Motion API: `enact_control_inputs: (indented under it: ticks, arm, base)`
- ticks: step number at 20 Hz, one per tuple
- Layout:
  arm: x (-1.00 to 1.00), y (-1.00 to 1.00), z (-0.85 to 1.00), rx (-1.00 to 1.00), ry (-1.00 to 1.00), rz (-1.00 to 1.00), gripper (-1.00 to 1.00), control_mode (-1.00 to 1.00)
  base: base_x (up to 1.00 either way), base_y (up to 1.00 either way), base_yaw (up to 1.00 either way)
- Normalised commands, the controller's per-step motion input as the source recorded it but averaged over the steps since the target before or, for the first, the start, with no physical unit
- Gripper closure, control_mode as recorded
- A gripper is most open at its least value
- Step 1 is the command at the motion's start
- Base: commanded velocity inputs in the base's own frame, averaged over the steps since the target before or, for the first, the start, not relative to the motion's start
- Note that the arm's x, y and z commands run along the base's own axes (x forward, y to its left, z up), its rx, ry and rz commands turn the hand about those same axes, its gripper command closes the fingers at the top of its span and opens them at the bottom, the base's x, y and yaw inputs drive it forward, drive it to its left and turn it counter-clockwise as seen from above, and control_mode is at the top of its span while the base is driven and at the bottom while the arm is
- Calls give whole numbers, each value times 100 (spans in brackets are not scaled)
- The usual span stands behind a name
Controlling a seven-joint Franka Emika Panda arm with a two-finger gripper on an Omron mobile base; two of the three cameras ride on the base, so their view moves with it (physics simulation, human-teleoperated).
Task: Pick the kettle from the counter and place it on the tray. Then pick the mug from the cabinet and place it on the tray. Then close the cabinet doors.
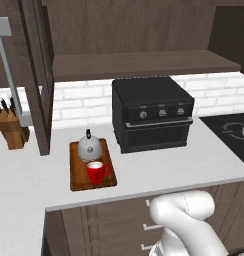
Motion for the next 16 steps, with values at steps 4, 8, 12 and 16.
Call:
enact_control_inputs:
  ticks: [4, 8, 12, 16]
  arm:
    - [0, -68, 0, 5, -9, -9, -100, -100]
    - [0, -66, 0, 4, -11, -8, -100, -100]
    - [0, -57, 0, 3, -11, -7, -100, -100]
    - [0, -51, 0, 3, -9, -8, -100, -100]
  base:
    - [0, 0, 0]
    - [0, 0, 0]
    - [0, 0, 0]
    - [0, 0, 0]
